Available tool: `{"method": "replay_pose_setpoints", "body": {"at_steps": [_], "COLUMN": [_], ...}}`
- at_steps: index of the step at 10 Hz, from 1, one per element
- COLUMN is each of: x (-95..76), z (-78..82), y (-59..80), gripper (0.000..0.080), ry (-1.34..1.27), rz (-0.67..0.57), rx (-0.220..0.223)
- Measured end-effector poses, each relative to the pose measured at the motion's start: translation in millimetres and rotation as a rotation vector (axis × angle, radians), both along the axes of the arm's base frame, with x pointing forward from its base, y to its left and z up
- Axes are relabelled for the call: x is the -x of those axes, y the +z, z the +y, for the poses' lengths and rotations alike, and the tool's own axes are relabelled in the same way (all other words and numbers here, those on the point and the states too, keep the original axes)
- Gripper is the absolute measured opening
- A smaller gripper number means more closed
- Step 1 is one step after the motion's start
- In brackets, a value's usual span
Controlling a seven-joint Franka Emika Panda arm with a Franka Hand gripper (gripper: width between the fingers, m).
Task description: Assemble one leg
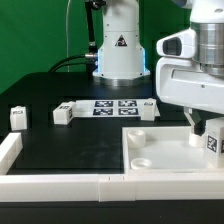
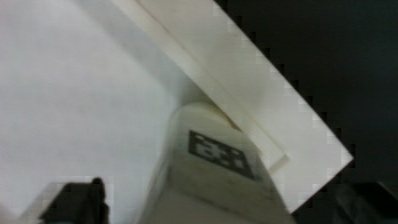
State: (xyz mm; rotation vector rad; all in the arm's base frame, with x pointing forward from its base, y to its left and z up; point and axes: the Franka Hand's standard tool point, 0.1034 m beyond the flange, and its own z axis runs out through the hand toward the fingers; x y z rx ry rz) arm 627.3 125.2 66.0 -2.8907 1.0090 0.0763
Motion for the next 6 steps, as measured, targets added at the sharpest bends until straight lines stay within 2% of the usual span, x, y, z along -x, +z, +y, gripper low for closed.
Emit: {"method": "replay_pose_setpoints", "body": {"at_steps": [3,6], "x": [-1.4,-1.1], "z": [8.3,8.5], "y": [1.0,0.9], "gripper": [0.0649,0.0649], "ry": [0.353,0.694], "rz": [-0.046,-0.073], "rx": [-0.009,-0.001]}}
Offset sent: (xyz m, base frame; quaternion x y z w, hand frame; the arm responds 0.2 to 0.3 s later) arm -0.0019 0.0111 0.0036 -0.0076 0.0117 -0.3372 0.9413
